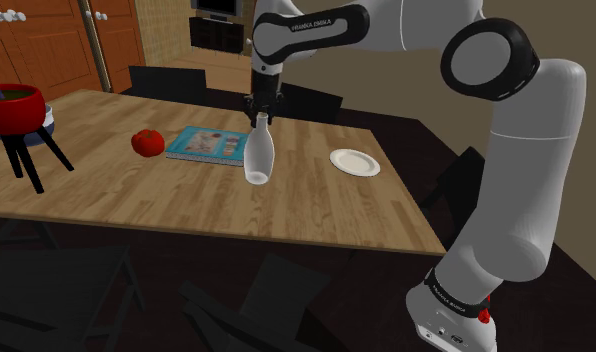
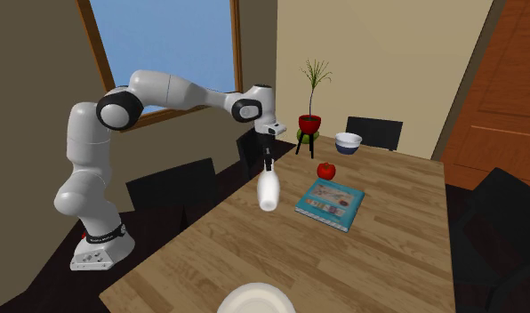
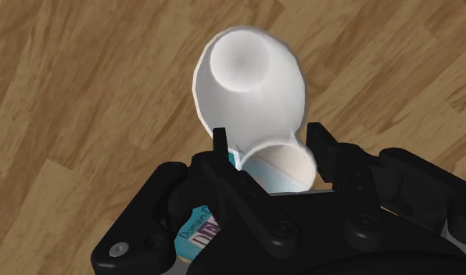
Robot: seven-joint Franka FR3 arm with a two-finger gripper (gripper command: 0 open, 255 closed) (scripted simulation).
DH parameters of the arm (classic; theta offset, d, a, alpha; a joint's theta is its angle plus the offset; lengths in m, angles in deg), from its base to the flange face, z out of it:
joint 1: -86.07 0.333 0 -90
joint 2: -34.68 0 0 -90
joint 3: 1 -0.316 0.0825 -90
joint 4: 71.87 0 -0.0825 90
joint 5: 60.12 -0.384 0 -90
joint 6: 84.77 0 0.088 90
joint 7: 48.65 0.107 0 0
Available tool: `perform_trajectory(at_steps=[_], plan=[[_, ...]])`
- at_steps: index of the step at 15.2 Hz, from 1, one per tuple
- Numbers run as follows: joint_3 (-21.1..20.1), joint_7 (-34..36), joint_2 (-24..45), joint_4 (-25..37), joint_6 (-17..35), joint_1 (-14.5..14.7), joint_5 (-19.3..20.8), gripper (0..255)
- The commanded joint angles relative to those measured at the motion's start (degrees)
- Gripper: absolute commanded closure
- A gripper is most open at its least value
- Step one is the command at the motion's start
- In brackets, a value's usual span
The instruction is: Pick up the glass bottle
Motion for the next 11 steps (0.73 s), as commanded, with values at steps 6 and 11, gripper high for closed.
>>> perform_trajectory(at_steps=[6,11], plan=[[0.0,-0.31,-0.44,4.81,-5.22,-0.03,-0.11,255],[-0.01,-0.4,-0.4,7.29,-7.66,0.0,-0.13,255]])
